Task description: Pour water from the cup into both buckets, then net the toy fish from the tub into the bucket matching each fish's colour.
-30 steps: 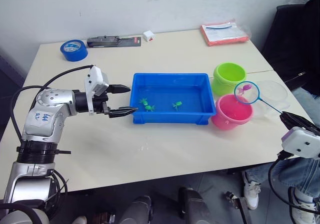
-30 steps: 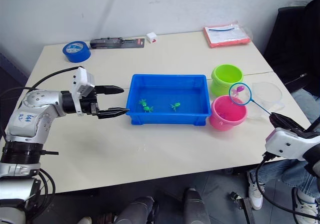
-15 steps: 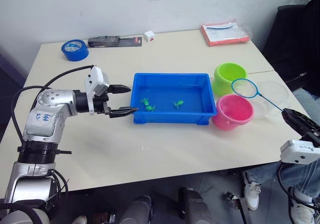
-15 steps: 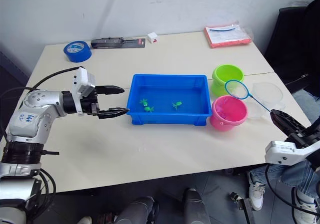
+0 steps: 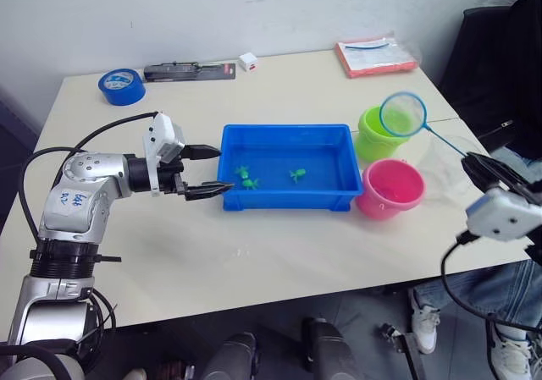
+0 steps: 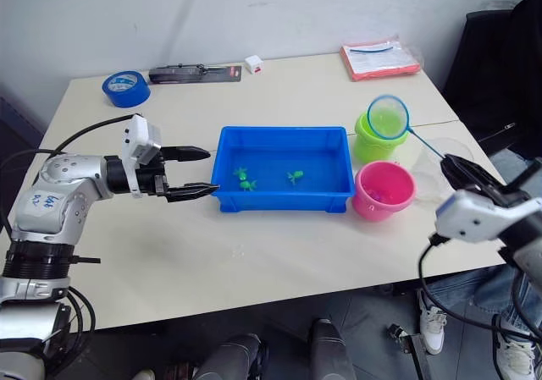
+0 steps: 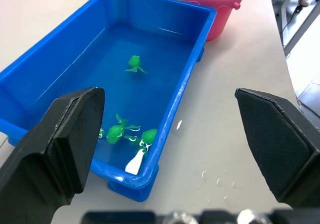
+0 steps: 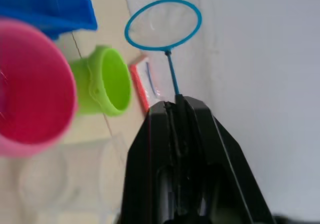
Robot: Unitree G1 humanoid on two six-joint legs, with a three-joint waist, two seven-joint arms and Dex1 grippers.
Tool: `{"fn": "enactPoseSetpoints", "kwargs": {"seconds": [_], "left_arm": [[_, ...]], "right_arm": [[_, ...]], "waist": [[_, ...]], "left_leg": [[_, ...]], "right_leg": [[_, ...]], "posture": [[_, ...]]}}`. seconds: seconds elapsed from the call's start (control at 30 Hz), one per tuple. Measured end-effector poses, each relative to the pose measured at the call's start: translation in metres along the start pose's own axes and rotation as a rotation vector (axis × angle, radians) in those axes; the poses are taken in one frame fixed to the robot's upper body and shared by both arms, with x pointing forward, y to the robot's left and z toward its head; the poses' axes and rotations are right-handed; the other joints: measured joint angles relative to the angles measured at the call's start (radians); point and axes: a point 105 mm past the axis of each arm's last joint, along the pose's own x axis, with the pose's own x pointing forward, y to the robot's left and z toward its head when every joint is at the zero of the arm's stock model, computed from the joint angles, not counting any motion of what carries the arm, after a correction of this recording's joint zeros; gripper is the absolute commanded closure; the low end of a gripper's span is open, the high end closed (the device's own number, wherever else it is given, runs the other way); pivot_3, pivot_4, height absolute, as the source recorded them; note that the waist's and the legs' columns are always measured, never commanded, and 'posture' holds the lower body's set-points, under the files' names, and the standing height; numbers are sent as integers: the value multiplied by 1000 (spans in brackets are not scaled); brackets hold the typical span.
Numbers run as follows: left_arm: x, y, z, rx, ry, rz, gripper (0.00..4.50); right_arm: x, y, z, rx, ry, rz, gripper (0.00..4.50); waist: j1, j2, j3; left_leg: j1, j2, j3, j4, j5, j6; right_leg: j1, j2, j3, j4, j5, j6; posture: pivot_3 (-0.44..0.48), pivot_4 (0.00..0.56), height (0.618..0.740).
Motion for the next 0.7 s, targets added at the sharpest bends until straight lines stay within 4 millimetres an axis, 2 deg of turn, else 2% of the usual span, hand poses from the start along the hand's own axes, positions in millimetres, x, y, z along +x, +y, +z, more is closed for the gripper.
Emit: {"fn": "enactPoseSetpoints", "kwargs": {"seconds": [0.1, 0.2, 0.3, 0.4, 0.47, 0.5, 0.6, 0.7], "left_arm": [[-4, 1, -1, -2, 7, 19, 0], [-9, -1, -2, -4, 10, 41, 0], [-18, -3, -6, -14, 25, 77, 0], [-27, -8, -8, -20, 39, 109, 0], [-33, -11, -8, -22, 39, 129, 0], [-36, -12, -7, -24, 39, 145, 0], [-43, -18, -11, -41, 45, 175, 0], [-49, -23, -12, -53, 54, 201, 0]], "right_arm": [[24, 13, 10, 370, 30, 122, 3725], [37, 22, 14, 580, 65, 208, 3725], [54, 28, 35, 742, 2, 294, 3725], [67, 39, 54, 800, -47, 393, 3725], [71, 47, 58, 816, -61, 444, 3725], [73, 50, 59, 825, -64, 461, 3725], [82, 59, 62, 835, -70, 506, 3725], [91, 60, 65, 817, -87, 513, 3725]], "waist": [[-2, 0, 0], [1, 0, 0], [-2, 0, 0], [-6, 0, 0], [-9, 0, 0], [-13, 0, 0], [-35, 1, 1], [-40, 2, 1]], "left_leg": [[-1, 1, -2, 0, 0, 0], [-1, 1, -2, -1, 0, 0], [-1, 1, -2, -1, 0, 0], [-2, 1, -2, -1, 0, 0], [-3, -1, -8, -2, 0, 0], [-5, -5, -16, -1, 0, 1], [-6, -22, -57, -2, 10, 0], [-13, -37, -87, -3, 20, -2]], "right_leg": [[0, 0, -1, 0, 0, 0], [0, 0, -2, 1, 0, 0], [0, 0, -2, 0, 0, 0], [-1, 0, -2, 0, 0, 0], [1, -3, -4, 0, 0, 0], [4, -7, -8, 0, 0, -1], [18, -27, -40, 2, -3, -6], [19, -44, -58, 8, -6, -9]], "posture": [[0, 150, 740], [0, 150, 740], [0, 150, 740], [0, 150, 740], [0, 150, 740], [0, 150, 740], [0, 150, 740], [0, 150, 740]]}}
